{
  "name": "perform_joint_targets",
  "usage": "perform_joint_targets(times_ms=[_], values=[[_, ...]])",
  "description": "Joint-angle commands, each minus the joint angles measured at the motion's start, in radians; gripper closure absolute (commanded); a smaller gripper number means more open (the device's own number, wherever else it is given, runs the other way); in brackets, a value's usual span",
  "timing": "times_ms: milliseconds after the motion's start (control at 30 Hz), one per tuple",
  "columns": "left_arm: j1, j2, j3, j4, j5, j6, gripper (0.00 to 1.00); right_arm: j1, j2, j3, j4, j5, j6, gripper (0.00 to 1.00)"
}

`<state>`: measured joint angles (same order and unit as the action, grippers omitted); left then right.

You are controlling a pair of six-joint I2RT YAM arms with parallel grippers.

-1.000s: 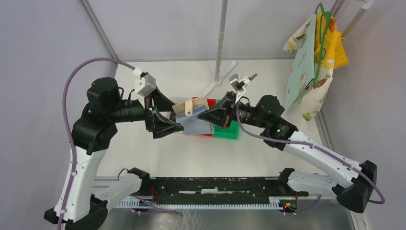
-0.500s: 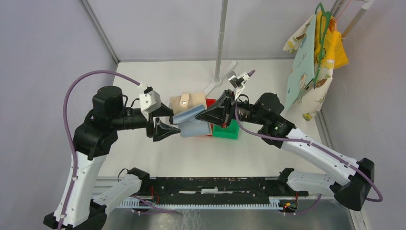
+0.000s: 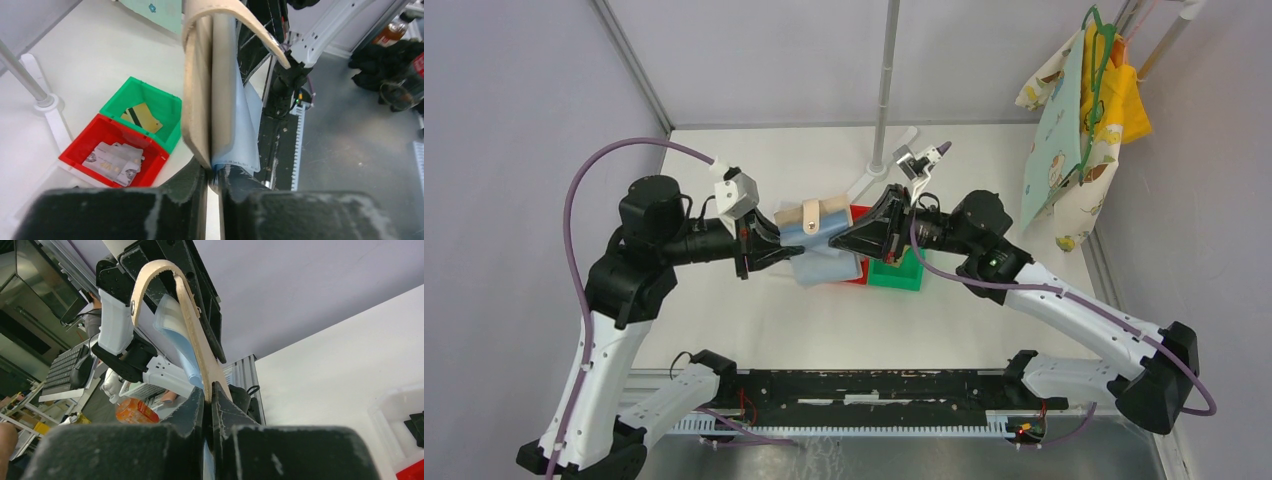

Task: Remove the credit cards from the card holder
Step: Open the card holder.

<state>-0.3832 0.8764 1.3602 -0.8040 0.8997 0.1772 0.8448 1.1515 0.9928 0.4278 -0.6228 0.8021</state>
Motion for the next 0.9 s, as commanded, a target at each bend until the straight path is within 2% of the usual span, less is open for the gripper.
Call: perform_joint_targets(times_ms=[0,67,133,233,300,467,700,867], values=[[0.0,0.003,-0.006,0.161,0.031,-0.17,0.89,0.004,-0.013,0.02,0.087,-0.043,0.01,0.88],[-0.001,0.001,-0.019,0.21,0.012,-0.266,0.98,0.004,-0.019,0.01,0.091,-0.048,0.005,0.73],[0.0,0.0,-0.04,0.26,-0.001,-0.377,0.98,0.004,-0.026,0.0,0.092,-0.052,-0.003,0.62],[0.0,0.002,-0.073,0.327,0.016,-0.511,0.98,0.004,-0.048,-0.025,0.1,-0.075,-0.017,0.4],[0.001,0.009,-0.078,0.353,0.019,-0.567,0.98,0.003,-0.076,-0.05,0.099,-0.081,-0.036,0.35],[0.002,0.036,-0.05,0.382,0.065,-0.639,0.98,0.004,-0.164,-0.106,0.048,-0.072,-0.118,0.35],[0.005,0.073,-0.03,0.411,0.171,-0.728,0.98,0.003,-0.24,-0.102,-0.143,-0.003,-0.276,0.49],[0.008,0.076,-0.022,0.423,0.204,-0.768,0.98,0.003,-0.268,-0.117,-0.17,0.016,-0.317,0.55]])
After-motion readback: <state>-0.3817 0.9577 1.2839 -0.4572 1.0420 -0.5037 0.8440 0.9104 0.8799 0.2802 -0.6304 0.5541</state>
